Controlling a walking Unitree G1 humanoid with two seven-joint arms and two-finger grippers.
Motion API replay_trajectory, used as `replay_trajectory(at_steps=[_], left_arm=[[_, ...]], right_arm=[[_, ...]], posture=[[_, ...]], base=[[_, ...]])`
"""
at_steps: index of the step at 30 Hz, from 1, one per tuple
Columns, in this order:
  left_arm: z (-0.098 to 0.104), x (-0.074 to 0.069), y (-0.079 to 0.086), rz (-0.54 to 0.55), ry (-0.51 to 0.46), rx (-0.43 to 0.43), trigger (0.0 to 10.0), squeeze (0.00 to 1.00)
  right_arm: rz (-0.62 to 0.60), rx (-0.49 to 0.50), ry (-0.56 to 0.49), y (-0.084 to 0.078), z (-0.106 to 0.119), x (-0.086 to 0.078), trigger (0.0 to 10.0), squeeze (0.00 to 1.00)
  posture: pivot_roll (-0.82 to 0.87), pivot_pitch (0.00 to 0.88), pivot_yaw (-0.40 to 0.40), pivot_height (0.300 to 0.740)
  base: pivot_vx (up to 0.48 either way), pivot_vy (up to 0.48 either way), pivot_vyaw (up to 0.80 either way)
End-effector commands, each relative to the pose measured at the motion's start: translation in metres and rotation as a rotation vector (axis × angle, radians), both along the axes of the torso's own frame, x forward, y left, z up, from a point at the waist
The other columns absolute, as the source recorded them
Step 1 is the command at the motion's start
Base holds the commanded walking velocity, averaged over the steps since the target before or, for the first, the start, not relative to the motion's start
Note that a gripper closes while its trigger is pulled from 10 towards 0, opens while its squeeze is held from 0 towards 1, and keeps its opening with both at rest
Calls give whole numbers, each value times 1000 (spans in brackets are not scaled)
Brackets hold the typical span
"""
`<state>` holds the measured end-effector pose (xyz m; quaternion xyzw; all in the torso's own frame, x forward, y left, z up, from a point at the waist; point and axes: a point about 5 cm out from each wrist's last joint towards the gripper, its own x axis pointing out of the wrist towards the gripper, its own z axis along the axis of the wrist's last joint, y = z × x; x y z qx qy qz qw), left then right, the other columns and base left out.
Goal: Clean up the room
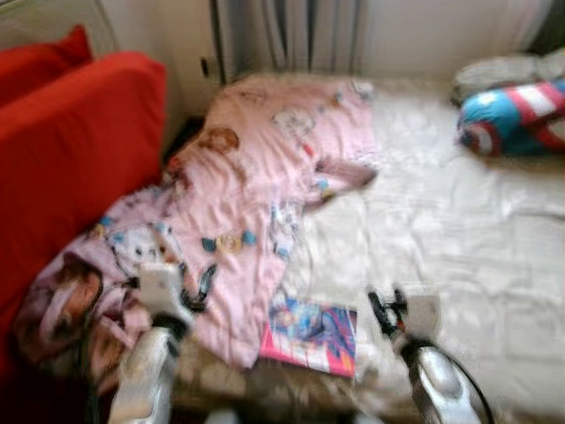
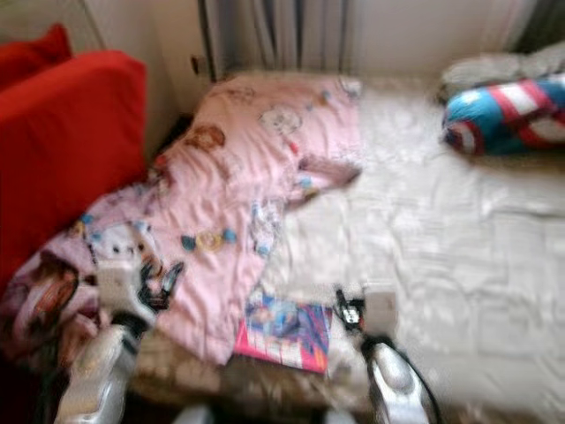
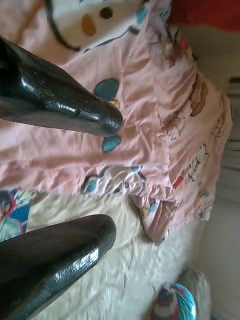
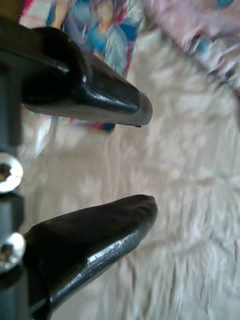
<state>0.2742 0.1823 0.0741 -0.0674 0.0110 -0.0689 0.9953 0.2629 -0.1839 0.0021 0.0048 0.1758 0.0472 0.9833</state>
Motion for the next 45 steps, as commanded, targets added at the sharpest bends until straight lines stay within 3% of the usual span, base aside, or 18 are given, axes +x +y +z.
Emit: replay_trajectory(at_steps=[1,2,3,9,11,14,19,20,21,22,28,37,45], left_arm=[[-1,-4,6,13,15,-7,10000,0],[-2,-4,6,10,18,-8,10000,0],[-2,-5,4,0,24,-10,10000,0],[1,-11,4,-18,32,-2,10000,0],[2,-14,5,-19,33,-1,10000,0],[3,-20,9,-17,49,9,10000,0],[7,-32,14,-20,68,22,10000,0],[8,-35,15,-20,74,23,10000,0],[8,-35,15,-20,74,23,10000,0],[8,-36,15,-23,80,26,10000,0],[9,-53,22,-13,127,48,10000,0],[15,-66,30,8,154,62,10000,0],[20,-77,36,18,172,79,10000,0]], right_arm=[[41,-24,37,7,-4,1,10000,0],[46,-22,34,6,-3,4,10000,322],[90,-87,64,2,-3,11,10000,1000],[294,-430,194,-8,-8,21,10000,1000],[324,-454,202,-8,-7,23,10000,1000],[352,-573,230,-15,-3,30,10000,1000],[421,-612,262,-14,-4,31,10000,1000],[435,-611,273,-14,-6,29,10000,902],[435,-611,273,-14,-6,29,10000,902],[444,-628,284,-15,-7,27,10000,0],[474,-747,337,-27,-12,22,10000,0],[413,-800,299,-34,-1,32,10000,0],[409,-810,298,-29,-1,34,10000,0]], posture=[[-34,92,-9,652],[-33,95,-8,652],[-24,116,-1,652],[6,156,10,652],[16,172,17,652],[42,206,34,652],[66,249,47,652],[79,258,51,652],[79,258,51,652],[85,262,53,652],[119,303,78,652],[156,311,86,652],[191,321,107,652]], base=[[0,0,0],[0,0,0],[0,0,0],[0,0,0],[0,0,0],[0,0,0],[0,0,0],[0,0,0],[0,0,0],[0,0,0],[0,0,0],[0,0,0],[0,0,0]])
